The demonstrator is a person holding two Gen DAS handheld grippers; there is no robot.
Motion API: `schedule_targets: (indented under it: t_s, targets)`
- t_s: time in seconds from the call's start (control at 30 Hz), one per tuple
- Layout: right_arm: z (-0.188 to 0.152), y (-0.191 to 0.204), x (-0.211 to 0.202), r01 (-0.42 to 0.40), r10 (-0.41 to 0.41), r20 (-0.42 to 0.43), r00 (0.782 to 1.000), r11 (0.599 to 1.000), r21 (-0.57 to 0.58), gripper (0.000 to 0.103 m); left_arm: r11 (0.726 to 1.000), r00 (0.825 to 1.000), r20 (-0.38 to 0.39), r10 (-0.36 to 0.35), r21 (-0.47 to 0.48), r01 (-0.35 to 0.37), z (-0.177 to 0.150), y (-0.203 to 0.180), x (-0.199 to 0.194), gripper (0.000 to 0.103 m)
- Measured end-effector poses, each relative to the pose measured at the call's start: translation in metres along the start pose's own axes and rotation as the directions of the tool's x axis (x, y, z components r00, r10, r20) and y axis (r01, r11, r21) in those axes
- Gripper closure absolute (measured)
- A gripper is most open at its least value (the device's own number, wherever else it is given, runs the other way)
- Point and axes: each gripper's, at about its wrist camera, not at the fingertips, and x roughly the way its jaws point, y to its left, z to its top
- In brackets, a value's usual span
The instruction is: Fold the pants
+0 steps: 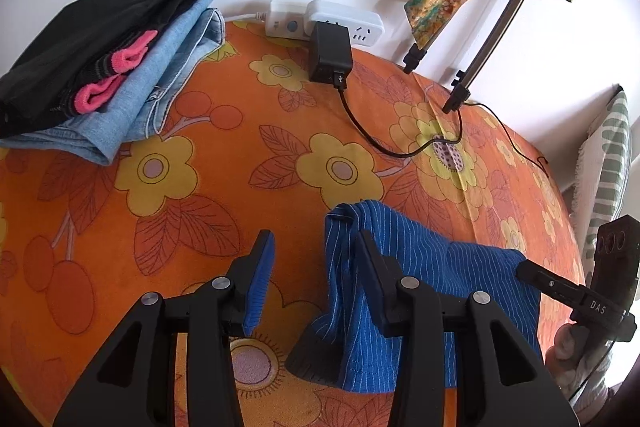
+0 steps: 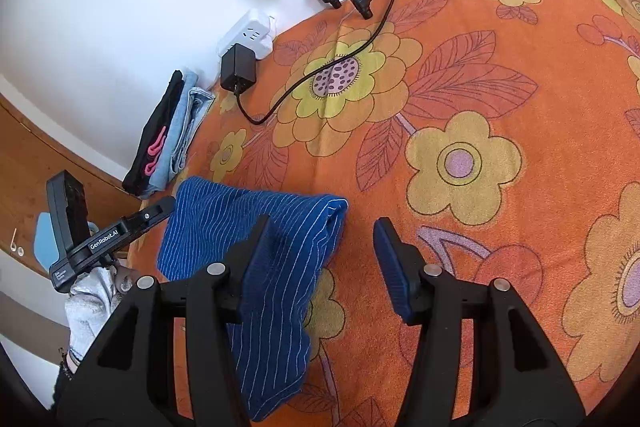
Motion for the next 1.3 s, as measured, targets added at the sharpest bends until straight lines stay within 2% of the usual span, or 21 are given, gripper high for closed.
schedule_targets:
  t_s: [0.03, 0.07, 0.17, 0.33, 0.43, 0.53, 0.63, 0.8, 0.87, 0.9, 0.93, 1.0, 1.07, 1.17, 1.3]
  targets:
    - [-0.001, 0.005, 0.003, 0.002, -0.002, -0.002, 1.000, 1.000, -0.015, 0.049, 1.000, 1.000, 0.001, -0.004, 0.003, 0.004, 0.001, -0.001, 0.001, 0.051]
    - [-0.002, 0.009, 0.007, 0.008, -0.008, -0.004, 1.000, 0.999, -0.031, 0.049, 1.000, 1.000, 0.003, -0.002, 0.010, 0.002, 0.002, -0.003, 0.003, 0.049]
    - [-0.006, 0.018, 0.017, 0.029, -0.030, -0.010, 1.000, 0.997, -0.068, 0.049, 1.000, 1.000, -0.004, -0.003, 0.015, 0.003, 0.004, -0.003, 0.008, 0.049]
    - [-0.007, 0.020, 0.017, 0.029, -0.030, -0.003, 1.000, 0.996, -0.089, 0.049, 0.998, 0.998, 0.014, -0.063, -0.007, 0.063, 0.008, 0.001, -0.005, 0.048]
    - [-0.008, 0.019, 0.016, 0.016, -0.016, -0.002, 1.000, 0.996, -0.092, 0.049, 0.998, 0.998, 0.004, -0.067, 0.014, 0.067, 0.006, -0.001, -0.003, 0.041]
    - [-0.009, 0.019, 0.015, 0.015, -0.015, 0.000, 1.000, 0.995, -0.095, 0.050, 0.999, 0.999, -0.023, -0.044, 0.003, 0.044, 0.003, 0.004, 0.010, 0.041]
    - [-0.009, 0.018, 0.014, 0.011, -0.011, 0.002, 1.000, 0.996, -0.091, 0.050, 0.998, 0.998, -0.039, -0.056, -0.018, 0.055, 0.000, 0.008, 0.017, 0.041]
    - [-0.010, 0.019, 0.016, 0.002, -0.002, -0.003, 1.000, 0.995, -0.098, 0.057, 0.997, 0.996, -0.051, -0.072, -0.001, 0.072, -0.004, 0.001, 0.024, 0.042]
    - [-0.011, 0.020, 0.017, 0.004, -0.004, -0.003, 1.000, 0.995, -0.099, 0.061, 0.998, 0.998, -0.028, -0.061, 0.020, 0.062, -0.006, -0.003, 0.024, 0.044]
    - [-0.010, 0.019, 0.018, -0.003, 0.002, -0.009, 1.000, 0.995, -0.095, 0.064, 0.998, 0.998, -0.031, -0.058, 0.030, 0.059, -0.006, -0.005, 0.025, 0.047]
    - [-0.011, 0.018, 0.018, -0.007, 0.006, -0.013, 1.000, 0.996, -0.091, 0.068, 0.997, 0.998, -0.028, -0.061, 0.034, 0.062, -0.007, -0.007, 0.025, 0.064]
    - [-0.011, 0.017, 0.018, -0.015, 0.014, -0.015, 1.000, 0.996, -0.086, 0.072, 0.996, 0.995, -0.048, -0.089, 0.012, 0.089, -0.008, -0.006, 0.028, 0.091]
    - [-0.011, 0.017, 0.020, -0.023, 0.021, -0.024, 0.999, 0.997, -0.080, 0.081, 0.996, 0.995, -0.043, -0.091, 0.006, 0.092, -0.011, -0.009, 0.029, 0.094]
    - [-0.011, 0.018, 0.017, -0.032, 0.031, -0.011, 0.999, 0.997, -0.069, 0.086, 0.997, 0.997, -0.014, -0.073, 0.034, 0.074, -0.010, -0.016, 0.021, 0.095]
    - [-0.007, 0.027, 0.002, -0.047, 0.050, 0.035, 0.998, 0.996, -0.079, 0.088, 0.996, 0.995, 0.048, -0.086, 0.040, 0.084, -0.005, -0.017, -0.002, 0.096]
